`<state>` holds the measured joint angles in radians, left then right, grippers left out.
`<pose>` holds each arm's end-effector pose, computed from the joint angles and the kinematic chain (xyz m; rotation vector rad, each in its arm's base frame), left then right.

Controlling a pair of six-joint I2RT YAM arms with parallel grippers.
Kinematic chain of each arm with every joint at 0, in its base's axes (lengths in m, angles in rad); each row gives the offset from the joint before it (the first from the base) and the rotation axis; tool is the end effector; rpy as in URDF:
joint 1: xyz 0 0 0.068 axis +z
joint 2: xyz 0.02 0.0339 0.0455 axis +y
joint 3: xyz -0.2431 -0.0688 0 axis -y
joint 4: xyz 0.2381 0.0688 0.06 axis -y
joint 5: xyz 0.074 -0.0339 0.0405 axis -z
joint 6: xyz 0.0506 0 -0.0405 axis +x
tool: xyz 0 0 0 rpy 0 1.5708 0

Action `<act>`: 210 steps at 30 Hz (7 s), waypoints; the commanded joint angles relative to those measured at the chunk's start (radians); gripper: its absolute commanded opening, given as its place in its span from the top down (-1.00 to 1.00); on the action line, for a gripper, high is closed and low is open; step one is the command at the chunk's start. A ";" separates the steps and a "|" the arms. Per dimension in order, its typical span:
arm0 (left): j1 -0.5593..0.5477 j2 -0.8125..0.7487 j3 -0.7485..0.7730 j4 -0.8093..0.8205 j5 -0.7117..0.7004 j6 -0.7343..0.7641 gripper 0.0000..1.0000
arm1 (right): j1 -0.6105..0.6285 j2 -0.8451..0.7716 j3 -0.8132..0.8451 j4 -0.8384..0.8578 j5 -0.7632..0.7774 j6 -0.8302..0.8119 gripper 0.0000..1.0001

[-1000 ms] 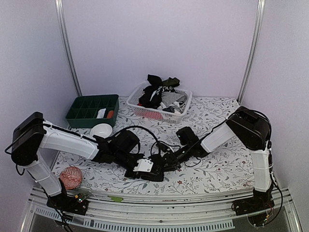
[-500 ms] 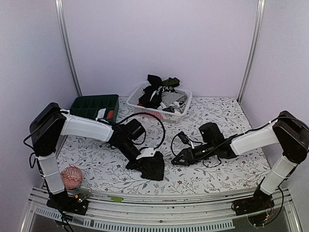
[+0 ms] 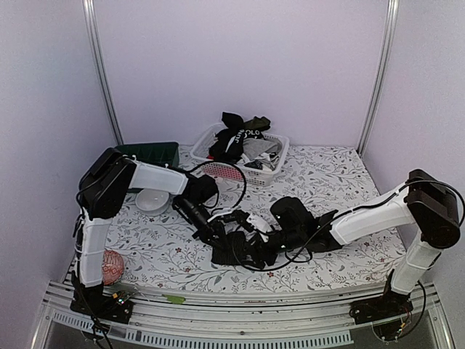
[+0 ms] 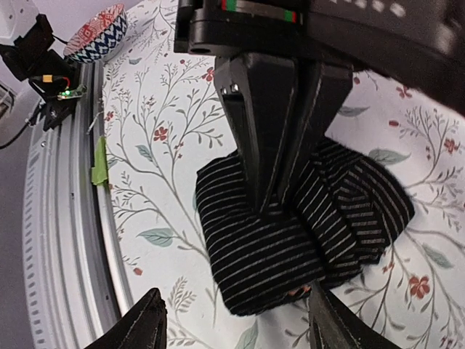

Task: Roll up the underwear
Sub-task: Roll the underwear at the center of the board, then pick up the underwear from the center of the board.

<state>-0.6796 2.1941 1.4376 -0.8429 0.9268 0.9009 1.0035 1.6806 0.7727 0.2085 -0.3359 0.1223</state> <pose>0.2649 -0.2661 0.0868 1.9375 1.9464 -1.3682 0.1652 0.2903 0.1260 -1.1986 2.0965 0.9433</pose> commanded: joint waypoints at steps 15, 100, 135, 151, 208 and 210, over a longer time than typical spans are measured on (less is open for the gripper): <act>0.037 0.178 0.138 -0.247 -0.085 0.083 1.00 | 0.080 0.185 0.237 -0.087 0.114 -0.384 -0.41; -0.106 -0.241 -0.257 0.224 -0.303 0.060 0.97 | -0.197 -0.172 -0.016 -0.069 0.012 -0.020 -0.50; 0.010 0.072 0.087 -0.143 -0.160 0.113 0.92 | -0.050 0.150 0.176 -0.173 -0.065 -0.351 -0.14; 0.036 0.053 0.084 -0.121 -0.134 0.086 0.56 | -0.042 0.215 0.208 -0.219 -0.025 -0.388 1.00; -0.268 -0.427 -0.717 0.947 -0.656 0.044 0.08 | -0.206 0.644 0.347 -0.356 -0.650 0.078 1.00; -0.270 -0.421 -0.695 0.907 -0.655 0.048 0.26 | -0.207 0.636 0.345 -0.355 -0.653 0.073 1.00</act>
<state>-0.9356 1.7302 0.7139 0.1951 0.3016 0.9131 0.7795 2.2227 1.1912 0.0231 -1.1477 0.2325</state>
